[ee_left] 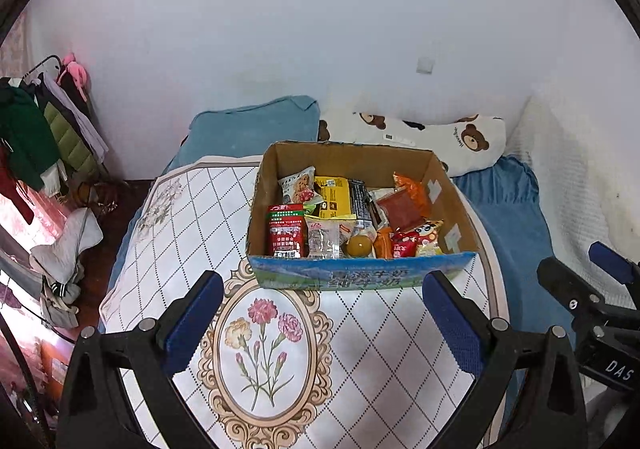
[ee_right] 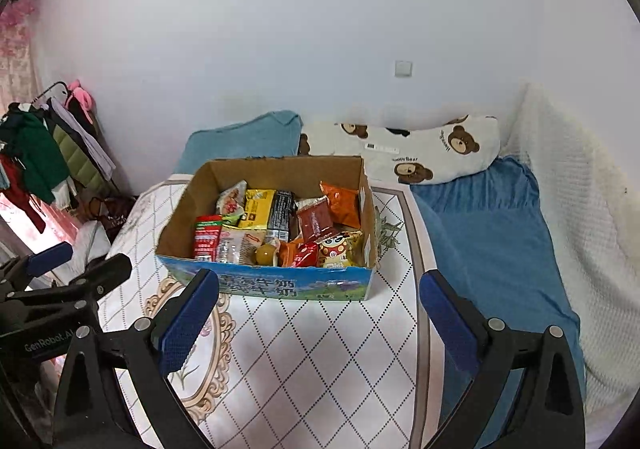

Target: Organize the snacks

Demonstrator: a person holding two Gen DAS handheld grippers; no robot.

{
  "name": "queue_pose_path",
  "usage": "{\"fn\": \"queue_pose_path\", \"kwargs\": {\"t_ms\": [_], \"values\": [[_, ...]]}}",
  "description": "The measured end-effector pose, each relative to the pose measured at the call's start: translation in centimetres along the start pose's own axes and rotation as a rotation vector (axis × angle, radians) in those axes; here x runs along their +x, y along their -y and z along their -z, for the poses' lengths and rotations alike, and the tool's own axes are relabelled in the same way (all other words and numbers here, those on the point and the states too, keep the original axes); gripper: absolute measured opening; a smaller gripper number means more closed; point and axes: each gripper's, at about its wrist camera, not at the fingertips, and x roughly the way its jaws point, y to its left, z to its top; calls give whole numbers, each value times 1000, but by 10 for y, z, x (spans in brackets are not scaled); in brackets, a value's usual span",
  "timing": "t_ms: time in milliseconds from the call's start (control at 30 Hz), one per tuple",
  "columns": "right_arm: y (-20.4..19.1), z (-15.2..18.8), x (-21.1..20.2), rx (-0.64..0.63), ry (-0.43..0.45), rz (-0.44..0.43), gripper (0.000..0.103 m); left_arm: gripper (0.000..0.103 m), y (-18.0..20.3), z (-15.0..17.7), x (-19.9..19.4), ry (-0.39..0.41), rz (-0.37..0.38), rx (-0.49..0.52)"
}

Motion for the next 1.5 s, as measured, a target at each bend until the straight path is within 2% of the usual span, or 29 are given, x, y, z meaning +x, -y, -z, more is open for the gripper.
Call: {"fn": "queue_pose_path", "kwargs": {"t_ms": [267, 633, 833, 1167, 1500], "values": [[-3, 16, -53, -6, 39, -1, 103, 102, 1, 17, -32, 1, 9, 10], [0, 20, -75, -13, 68, -5, 103, 102, 4, 24, -48, 41, 18, 7], [3, 17, -55, -6, 59, -6, 103, 102, 4, 20, -31, 34, 1, -10], [8, 4, -5, 16, 50, 18, 103, 102, 1, 8, 16, -22, -29, -17], [7, -3, 52, 28, -8, 22, 103, 102, 0, -5, 51, -57, -66, 0]]}}
